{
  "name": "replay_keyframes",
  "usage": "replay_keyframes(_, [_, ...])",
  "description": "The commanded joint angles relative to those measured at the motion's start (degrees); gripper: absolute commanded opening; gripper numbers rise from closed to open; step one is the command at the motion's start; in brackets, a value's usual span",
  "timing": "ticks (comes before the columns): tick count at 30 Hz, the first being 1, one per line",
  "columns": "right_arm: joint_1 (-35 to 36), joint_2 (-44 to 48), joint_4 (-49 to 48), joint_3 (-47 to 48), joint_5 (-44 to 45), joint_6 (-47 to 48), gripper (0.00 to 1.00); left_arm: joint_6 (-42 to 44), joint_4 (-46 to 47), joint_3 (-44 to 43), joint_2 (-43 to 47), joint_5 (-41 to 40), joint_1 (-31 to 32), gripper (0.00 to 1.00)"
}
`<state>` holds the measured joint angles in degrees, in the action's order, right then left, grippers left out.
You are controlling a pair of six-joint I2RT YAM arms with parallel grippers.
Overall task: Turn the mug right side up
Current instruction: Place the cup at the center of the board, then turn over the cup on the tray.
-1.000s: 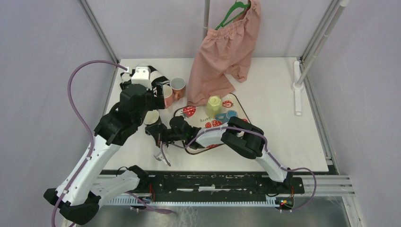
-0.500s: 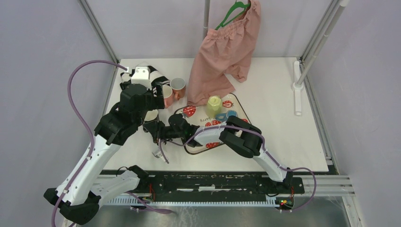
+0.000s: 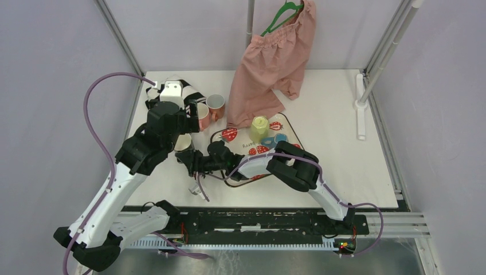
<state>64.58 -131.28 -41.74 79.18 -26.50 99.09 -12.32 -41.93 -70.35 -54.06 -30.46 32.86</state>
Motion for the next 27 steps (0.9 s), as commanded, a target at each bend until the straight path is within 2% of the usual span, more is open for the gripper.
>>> replay_keyframes(1, [0.11, 4.41, -3.35, -2.51, -0.08, 0.77, 0.44, 0.51, -0.21, -0.49, 0.95, -1.36, -0.17, 0.89])
replay_keyframes(10, [0.23, 7.04, -4.69, -6.78, 1.81, 0.54, 0.52, 0.12, -0.69, -0.41, 1.39, -1.27, -0.17, 0.89])
replay_keyframes(16, [0.76, 15.28, -8.07, -16.40, 4.26, -1.68, 0.53, 0.45, 0.55, -0.38, 1.55, 0.28, -0.14, 0.90])
replay_keyframes(24, [2.11, 33.24, -13.62, -34.24, 12.83, -16.24, 0.54, 0.17, 3.30, 0.38, 1.54, 3.39, -0.17, 0.91])
replay_keyframes(27, [2.73, 40.42, -12.80, -39.18, 18.60, -25.82, 0.54, -1.15, 4.23, 0.70, 1.36, 4.04, -0.17, 0.91])
